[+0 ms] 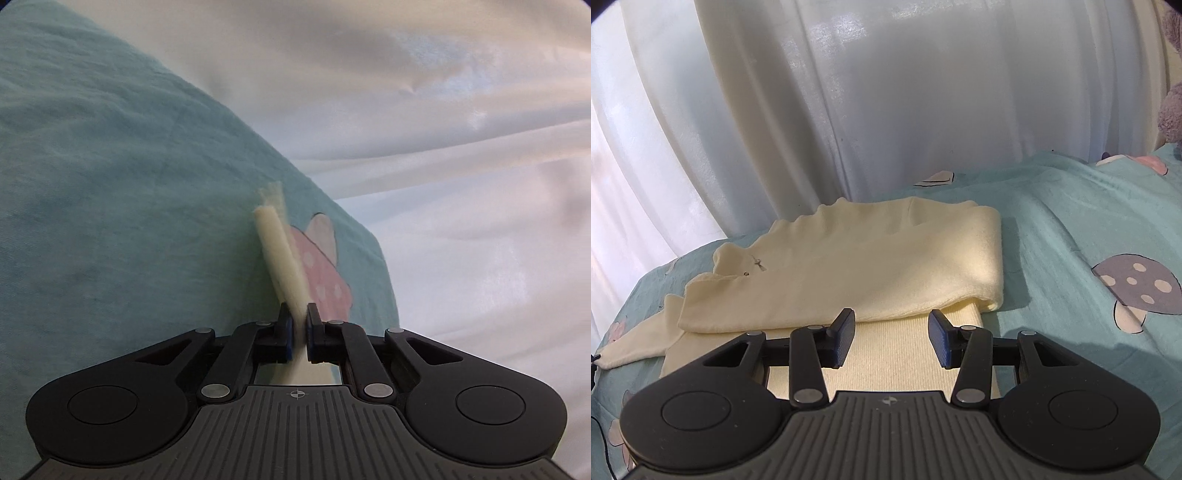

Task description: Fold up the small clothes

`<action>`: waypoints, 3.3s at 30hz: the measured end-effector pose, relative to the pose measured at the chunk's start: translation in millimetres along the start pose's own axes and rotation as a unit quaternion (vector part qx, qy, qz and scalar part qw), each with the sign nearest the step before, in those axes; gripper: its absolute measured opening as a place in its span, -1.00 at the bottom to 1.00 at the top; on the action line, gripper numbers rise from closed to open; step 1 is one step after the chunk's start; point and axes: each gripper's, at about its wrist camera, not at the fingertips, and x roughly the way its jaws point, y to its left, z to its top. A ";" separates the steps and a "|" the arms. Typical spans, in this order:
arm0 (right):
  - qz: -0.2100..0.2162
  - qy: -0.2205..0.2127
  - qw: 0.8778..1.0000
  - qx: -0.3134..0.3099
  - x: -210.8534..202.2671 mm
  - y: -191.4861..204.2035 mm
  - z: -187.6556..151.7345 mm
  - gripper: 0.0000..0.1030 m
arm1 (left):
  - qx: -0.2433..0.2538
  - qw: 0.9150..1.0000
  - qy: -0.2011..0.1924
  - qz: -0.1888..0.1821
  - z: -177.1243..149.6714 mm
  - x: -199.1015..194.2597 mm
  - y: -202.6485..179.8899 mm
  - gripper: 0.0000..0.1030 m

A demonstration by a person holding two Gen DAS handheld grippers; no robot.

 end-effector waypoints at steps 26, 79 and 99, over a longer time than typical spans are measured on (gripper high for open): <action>0.202 0.175 0.956 0.121 113.0 50.3 25.0 -0.12 | 0.368 0.868 0.309 -0.124 -265.7 -65.5 -92.8 0.43; -0.047 -0.010 0.996 -0.078 69.7 11.0 70.2 -0.93 | 0.436 0.860 0.255 -0.073 -269.4 -52.2 -124.1 0.45; -0.048 0.034 0.998 -0.032 86.5 -32.2 57.6 -0.92 | 0.393 0.853 0.331 -0.095 -262.8 25.1 -146.2 0.44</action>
